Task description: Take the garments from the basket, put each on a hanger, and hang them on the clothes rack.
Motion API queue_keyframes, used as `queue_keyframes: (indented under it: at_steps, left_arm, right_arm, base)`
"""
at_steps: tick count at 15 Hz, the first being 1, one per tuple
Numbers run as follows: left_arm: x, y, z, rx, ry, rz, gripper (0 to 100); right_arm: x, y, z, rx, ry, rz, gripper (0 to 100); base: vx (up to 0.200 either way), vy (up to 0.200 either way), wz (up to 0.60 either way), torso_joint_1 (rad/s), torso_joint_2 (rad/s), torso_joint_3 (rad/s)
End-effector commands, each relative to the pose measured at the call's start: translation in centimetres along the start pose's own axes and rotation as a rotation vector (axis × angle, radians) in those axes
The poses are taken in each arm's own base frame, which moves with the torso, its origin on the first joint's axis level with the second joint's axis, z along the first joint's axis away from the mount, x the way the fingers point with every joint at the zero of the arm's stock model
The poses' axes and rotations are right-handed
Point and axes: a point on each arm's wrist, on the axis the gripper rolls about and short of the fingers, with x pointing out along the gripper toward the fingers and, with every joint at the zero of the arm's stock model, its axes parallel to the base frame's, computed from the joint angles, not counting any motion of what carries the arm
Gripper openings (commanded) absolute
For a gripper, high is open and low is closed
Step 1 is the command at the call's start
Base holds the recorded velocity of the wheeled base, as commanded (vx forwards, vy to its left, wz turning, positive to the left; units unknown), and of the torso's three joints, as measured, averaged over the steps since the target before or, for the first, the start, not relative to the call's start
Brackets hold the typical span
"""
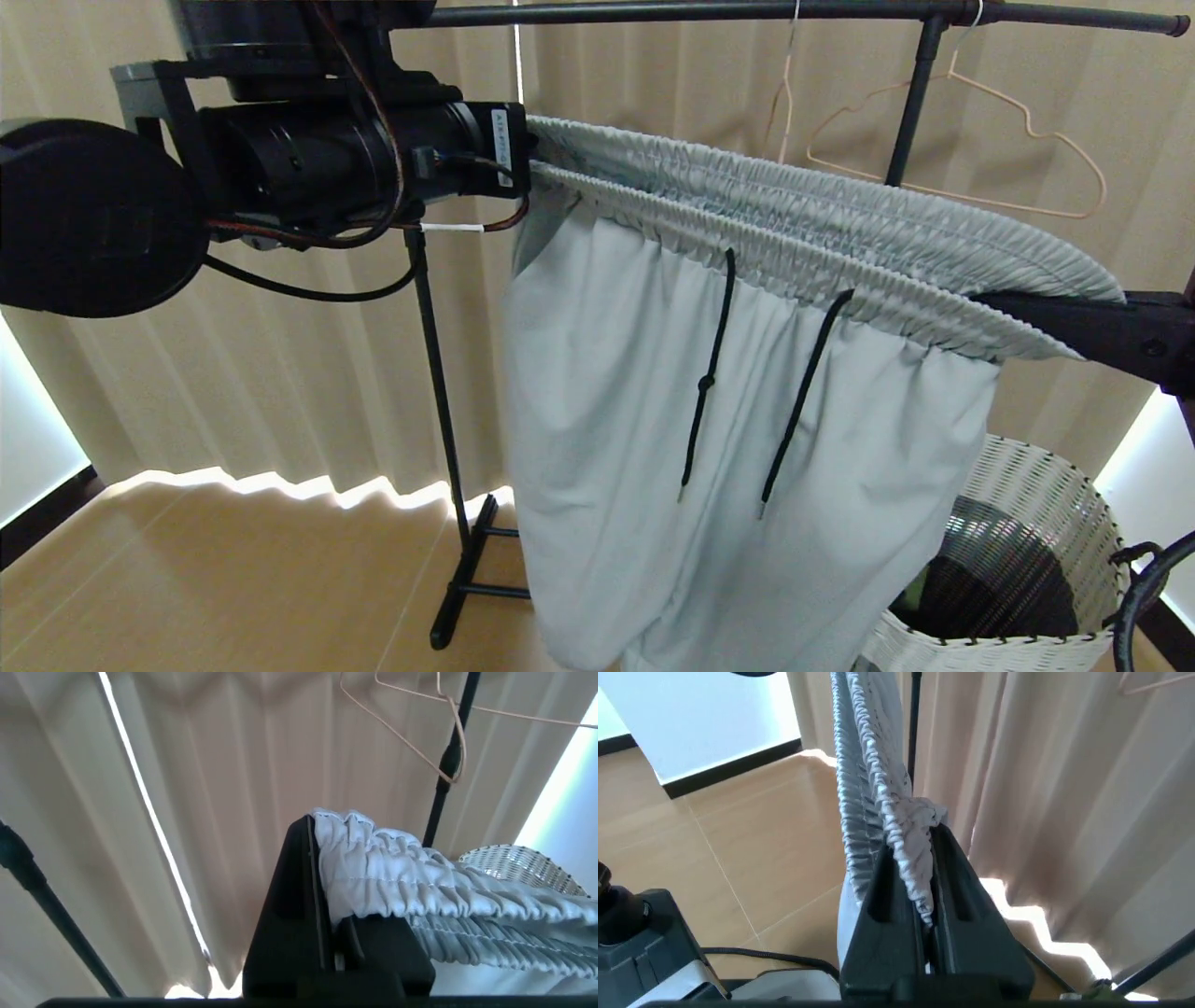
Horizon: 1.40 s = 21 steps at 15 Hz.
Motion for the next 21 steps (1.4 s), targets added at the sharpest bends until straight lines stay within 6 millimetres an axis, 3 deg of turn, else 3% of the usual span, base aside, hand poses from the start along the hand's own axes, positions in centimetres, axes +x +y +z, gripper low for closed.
queue_keyframes:
  at_steps: [1,6,10,12,17,21]
  left_arm:
    - [-0.7,0.1,0.4,0.0,0.009,0.004,0]
    - [-3.2,0.2,1.0,0.004,0.065,0.001,0]
    - [-6.6,0.4,-1.0,0.035,0.211,-0.004,0]
    - [-7.8,0.4,-1.8,0.051,0.266,-0.012,0]
    - [-8.8,0.2,-3.4,0.118,0.309,-0.036,0]
    - [-8.2,0.2,-1.8,0.105,0.141,-0.022,0]
  right_arm:
    - [0.5,-0.2,-0.1,0.0,0.011,-0.004,0]
    - [1.6,-1.4,0.3,-0.055,-0.005,-0.079,0]
    - [3.3,-3.0,2.8,-0.075,-0.086,-0.148,0]
    - [4.5,-3.8,3.1,-0.072,-0.083,-0.164,0]
    - [6.1,-4.6,4.4,-0.085,-0.119,-0.179,0]
    - [4.8,-4.1,4.3,-0.087,-0.124,-0.193,0]
  base:
    - [0.0,0.0,0.0,0.0,0.0,0.0]
    - [0.0,0.0,0.0,0.0,0.0,0.0]
    - [0.0,0.0,0.0,0.0,0.0,0.0]
    - [0.0,0.0,0.0,0.0,0.0,0.0]
    - [0.0,0.0,0.0,0.0,0.0,0.0]
    - [0.0,0.0,0.0,0.0,0.0,0.0]
